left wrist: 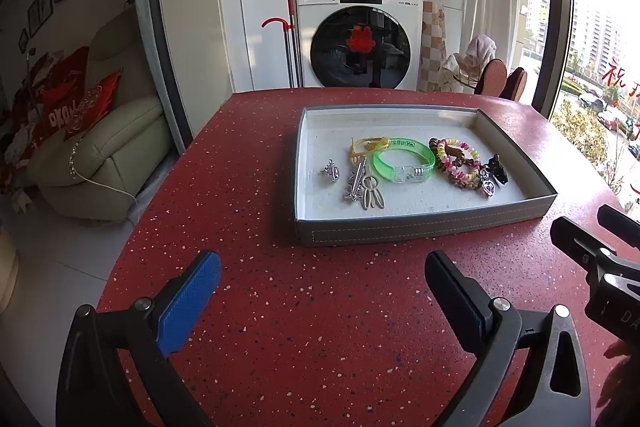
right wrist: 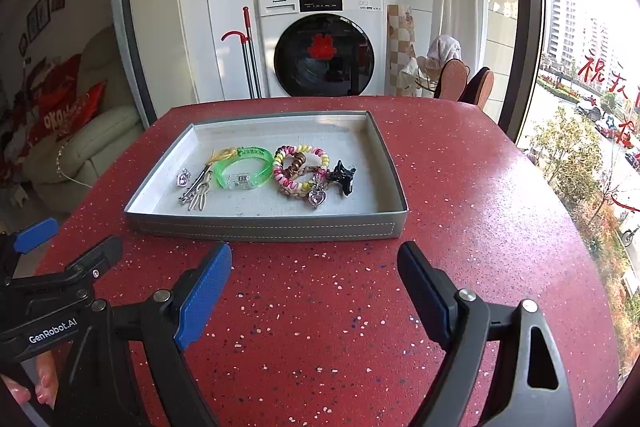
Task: Organize jewelry
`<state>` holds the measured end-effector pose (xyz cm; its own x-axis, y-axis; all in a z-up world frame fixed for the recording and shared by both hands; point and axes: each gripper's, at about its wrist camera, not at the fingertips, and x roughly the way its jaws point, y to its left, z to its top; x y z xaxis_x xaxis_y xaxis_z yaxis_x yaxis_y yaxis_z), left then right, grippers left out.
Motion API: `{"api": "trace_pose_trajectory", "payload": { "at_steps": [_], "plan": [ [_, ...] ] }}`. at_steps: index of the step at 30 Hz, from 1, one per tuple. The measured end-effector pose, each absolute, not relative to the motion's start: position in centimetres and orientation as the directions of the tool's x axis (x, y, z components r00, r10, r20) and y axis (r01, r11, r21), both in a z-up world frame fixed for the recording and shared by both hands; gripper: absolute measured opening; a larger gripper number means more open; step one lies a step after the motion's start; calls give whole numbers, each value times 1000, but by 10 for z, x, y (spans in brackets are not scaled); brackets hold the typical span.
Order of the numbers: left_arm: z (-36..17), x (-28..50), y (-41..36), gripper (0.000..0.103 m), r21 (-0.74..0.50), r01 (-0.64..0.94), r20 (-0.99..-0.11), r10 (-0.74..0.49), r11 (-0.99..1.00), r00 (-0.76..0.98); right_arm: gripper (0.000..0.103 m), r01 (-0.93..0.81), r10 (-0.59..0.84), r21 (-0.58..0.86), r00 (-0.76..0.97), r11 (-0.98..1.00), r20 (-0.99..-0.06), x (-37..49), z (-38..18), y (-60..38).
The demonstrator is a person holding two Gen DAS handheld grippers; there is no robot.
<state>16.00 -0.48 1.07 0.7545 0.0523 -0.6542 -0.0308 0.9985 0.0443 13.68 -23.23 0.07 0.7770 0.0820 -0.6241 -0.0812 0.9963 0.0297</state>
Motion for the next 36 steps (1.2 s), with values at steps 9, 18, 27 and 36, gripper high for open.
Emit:
{"api": "trace_pose_trajectory", "payload": {
  "at_steps": [9,18,27,36],
  "plan": [
    [18,150,-7,103,55,-38,-614,64,998,787,87,-67,57,7,790,998,-611,131,8,-231],
    [19,149,-6,103,49,-50,-619,69,998,783,87,-64,60,15,788,998,-613,131,8,-232],
    [18,149,-9,103,46,-45,-627,64,998,776,87,-61,57,15,787,998,-615,131,8,-232],
    [16,149,-10,103,47,-44,-632,64,998,773,87,-60,55,13,787,998,-615,131,9,-233]
  ]
}}
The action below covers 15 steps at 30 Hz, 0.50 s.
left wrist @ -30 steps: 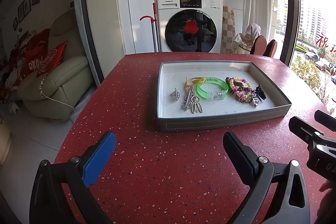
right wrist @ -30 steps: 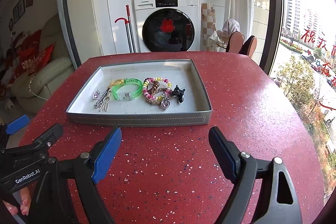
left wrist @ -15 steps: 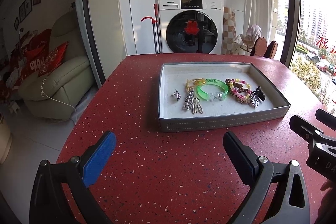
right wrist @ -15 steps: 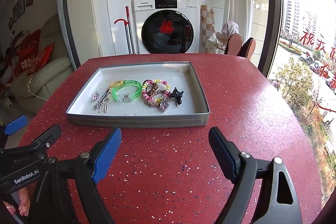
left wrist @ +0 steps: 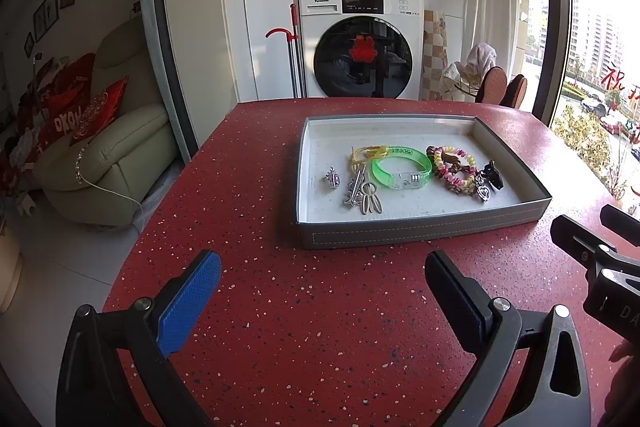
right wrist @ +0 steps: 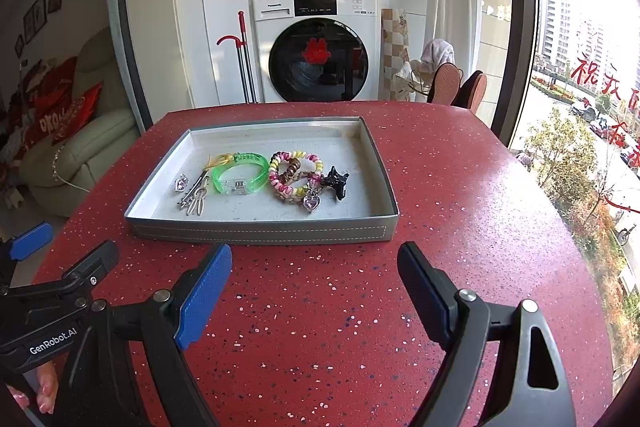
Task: Organize jewelry
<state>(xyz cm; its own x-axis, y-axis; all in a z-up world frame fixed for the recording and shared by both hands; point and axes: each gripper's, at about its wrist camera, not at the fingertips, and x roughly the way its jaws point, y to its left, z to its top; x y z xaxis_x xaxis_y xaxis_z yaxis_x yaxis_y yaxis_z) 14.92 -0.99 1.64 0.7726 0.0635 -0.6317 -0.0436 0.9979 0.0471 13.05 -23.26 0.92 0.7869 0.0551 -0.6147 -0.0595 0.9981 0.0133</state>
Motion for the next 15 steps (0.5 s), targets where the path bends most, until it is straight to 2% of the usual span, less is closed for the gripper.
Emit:
{"api": "trace_pose_trajectory", "payload": {
  "at_steps": [15],
  "plan": [
    [17,149,-13,103,51,-38,-632,62,998,772,87,-66,62,16,786,998,-615,132,11,-232]
  ]
}}
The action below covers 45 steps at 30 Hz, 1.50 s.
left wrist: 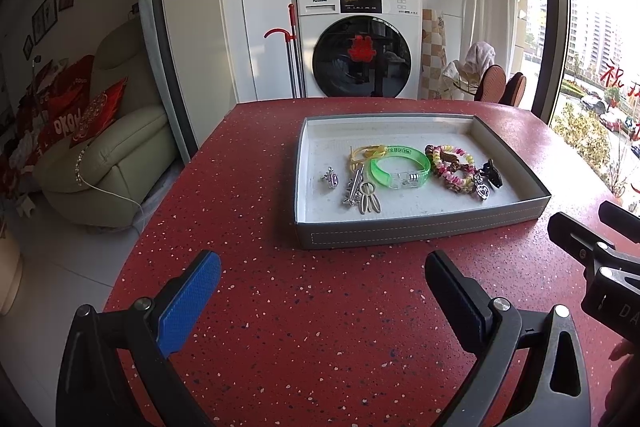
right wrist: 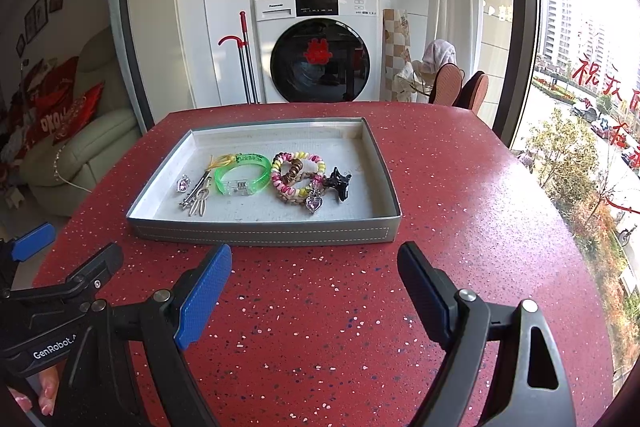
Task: Organize jewelry
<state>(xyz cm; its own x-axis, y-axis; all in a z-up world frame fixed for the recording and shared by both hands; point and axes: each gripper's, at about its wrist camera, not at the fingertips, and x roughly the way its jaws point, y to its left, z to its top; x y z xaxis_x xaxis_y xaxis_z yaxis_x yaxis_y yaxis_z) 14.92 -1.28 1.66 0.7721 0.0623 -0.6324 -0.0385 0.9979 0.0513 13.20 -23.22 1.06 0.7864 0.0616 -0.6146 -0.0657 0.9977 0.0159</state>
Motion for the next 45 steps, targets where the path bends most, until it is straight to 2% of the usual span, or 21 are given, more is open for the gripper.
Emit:
{"api": "trace_pose_trajectory", "payload": {
  "at_steps": [45],
  "plan": [
    [13,150,-14,103,52,-36,-644,61,998,763,87,-65,61,16,786,998,-615,132,11,-232]
  ]
}}
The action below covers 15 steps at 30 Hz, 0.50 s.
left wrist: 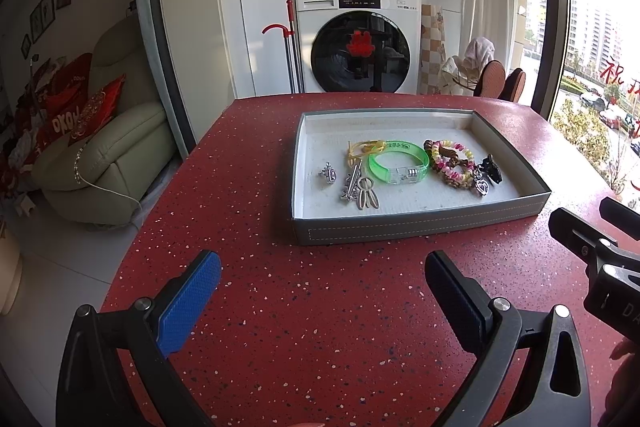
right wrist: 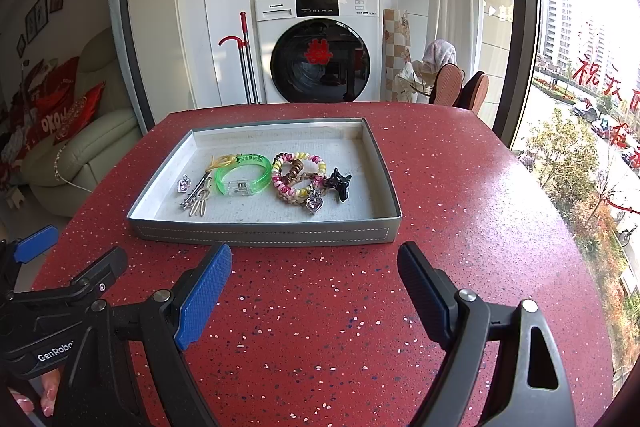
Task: Organize jewelry
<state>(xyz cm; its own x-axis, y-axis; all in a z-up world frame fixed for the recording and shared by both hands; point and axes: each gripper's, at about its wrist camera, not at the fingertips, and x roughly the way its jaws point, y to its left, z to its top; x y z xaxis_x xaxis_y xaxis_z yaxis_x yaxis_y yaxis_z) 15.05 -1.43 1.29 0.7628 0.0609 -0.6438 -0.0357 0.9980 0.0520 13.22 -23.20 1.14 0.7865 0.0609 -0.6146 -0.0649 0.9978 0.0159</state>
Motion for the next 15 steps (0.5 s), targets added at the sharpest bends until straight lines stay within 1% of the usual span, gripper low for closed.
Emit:
{"api": "trace_pose_trajectory", "payload": {
  "at_steps": [15],
  "plan": [
    [13,150,-15,103,53,-33,-645,59,998,762,87,-69,64,16,787,998,-614,133,12,-231]
  ]
}}
